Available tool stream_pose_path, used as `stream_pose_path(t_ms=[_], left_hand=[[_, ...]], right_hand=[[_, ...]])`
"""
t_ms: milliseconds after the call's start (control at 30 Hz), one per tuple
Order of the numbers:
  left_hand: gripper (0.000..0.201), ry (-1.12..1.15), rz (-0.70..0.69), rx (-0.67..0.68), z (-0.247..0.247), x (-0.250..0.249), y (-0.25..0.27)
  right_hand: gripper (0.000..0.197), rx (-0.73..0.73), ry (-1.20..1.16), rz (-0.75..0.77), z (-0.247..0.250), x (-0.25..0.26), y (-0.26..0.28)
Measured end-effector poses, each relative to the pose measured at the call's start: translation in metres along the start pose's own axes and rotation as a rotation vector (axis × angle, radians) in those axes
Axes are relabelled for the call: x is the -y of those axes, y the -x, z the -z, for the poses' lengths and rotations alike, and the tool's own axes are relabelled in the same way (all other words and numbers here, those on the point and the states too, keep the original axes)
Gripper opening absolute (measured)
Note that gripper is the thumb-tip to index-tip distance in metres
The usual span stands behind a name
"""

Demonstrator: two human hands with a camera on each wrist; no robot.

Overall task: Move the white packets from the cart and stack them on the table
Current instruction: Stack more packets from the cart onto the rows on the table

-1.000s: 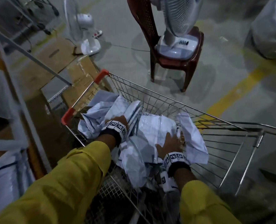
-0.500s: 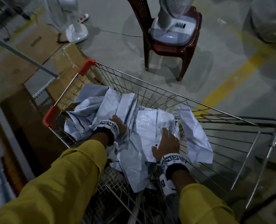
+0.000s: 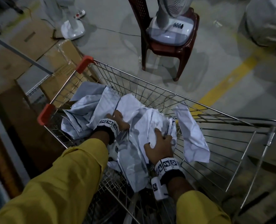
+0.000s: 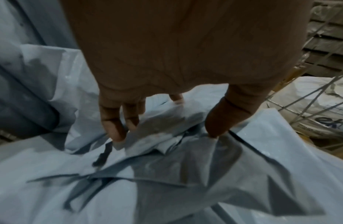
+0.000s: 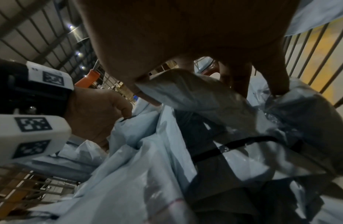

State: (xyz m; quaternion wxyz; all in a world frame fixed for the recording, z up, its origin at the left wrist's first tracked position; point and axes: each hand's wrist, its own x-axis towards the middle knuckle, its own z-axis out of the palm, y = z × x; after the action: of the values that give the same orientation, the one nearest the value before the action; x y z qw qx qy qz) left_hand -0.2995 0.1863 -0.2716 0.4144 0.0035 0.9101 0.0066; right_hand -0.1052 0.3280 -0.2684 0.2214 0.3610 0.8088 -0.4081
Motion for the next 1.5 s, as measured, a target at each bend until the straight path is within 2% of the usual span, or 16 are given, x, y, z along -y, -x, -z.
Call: stream_pose_path(t_ms=[67, 200, 333, 400, 500, 600, 700, 800, 900, 967, 1000, 1033, 1100, 1167, 1400, 1500], left_hand=[[0.064, -0.005, -0.018, 0.022, 0.002, 0.002, 0.001], [0.073, -0.106, -0.086, 0.051, 0.004, -0.001, 0.001], [0.062, -0.256, -0.123, -0.022, 0.012, -0.001, 0.013], [0.064, -0.229, -0.126, -0.008, 0.013, 0.000, 0.011], [0.065, -0.065, -0.095, 0.033, 0.010, -0.002, 0.010], [0.065, 0.004, -0.084, -0.058, 0.006, -0.009, 0.023], [0.062, -0.132, -0.105, -0.122, 0.003, -0.006, 0.037], [0.052, -0.055, -0.069, -0.178, 0.014, -0.006, 0.078], [0.039, -0.060, -0.225, -0.274, 0.029, -0.001, 0.127], [0.036, -0.109, -0.258, -0.340, 0.040, -0.005, 0.166], [0.036, -0.053, -0.258, -0.446, 0.046, -0.005, 0.184], [0.036, 0.023, -0.192, -0.486, 0.051, -0.002, 0.202], [0.037, 0.192, -0.059, -0.461, 0.056, 0.007, 0.240], [0.036, 0.304, -0.037, -0.544, 0.058, 0.020, 0.275], [0.064, 0.649, -0.101, -0.875, 0.028, 0.064, 0.401], [0.078, 0.711, -0.087, -0.857, 0.012, 0.085, 0.447]], right_hand=[[0.078, -0.003, -0.017, -0.002, 0.000, -0.002, 0.002], [0.078, -0.022, -0.069, -0.024, 0.003, -0.002, 0.004], [0.083, -0.058, -0.058, -0.024, 0.002, -0.004, 0.002], [0.082, -0.051, -0.027, -0.035, 0.003, -0.005, 0.002], [0.083, -0.059, 0.036, -0.025, 0.005, -0.006, 0.002], [0.087, -0.031, 0.070, -0.043, 0.009, -0.003, 0.003], [0.088, -0.035, 0.080, -0.045, 0.021, 0.004, 0.014], [0.087, -0.102, 0.141, 0.021, 0.041, 0.016, 0.037], [0.082, -0.079, 0.196, 0.030, 0.063, 0.029, 0.066], [0.081, -0.095, 0.194, 0.051, 0.077, 0.037, 0.088], [0.081, -0.099, 0.194, 0.068, 0.083, 0.040, 0.101], [0.081, -0.104, 0.198, 0.092, 0.089, 0.044, 0.114], [0.080, -0.130, 0.219, 0.149, 0.099, 0.053, 0.144], [0.077, -0.180, 0.224, 0.200, 0.108, 0.061, 0.177], [0.070, -0.333, 0.177, 0.392, 0.121, 0.068, 0.292], [0.072, -0.348, 0.166, 0.456, 0.117, 0.064, 0.331]])
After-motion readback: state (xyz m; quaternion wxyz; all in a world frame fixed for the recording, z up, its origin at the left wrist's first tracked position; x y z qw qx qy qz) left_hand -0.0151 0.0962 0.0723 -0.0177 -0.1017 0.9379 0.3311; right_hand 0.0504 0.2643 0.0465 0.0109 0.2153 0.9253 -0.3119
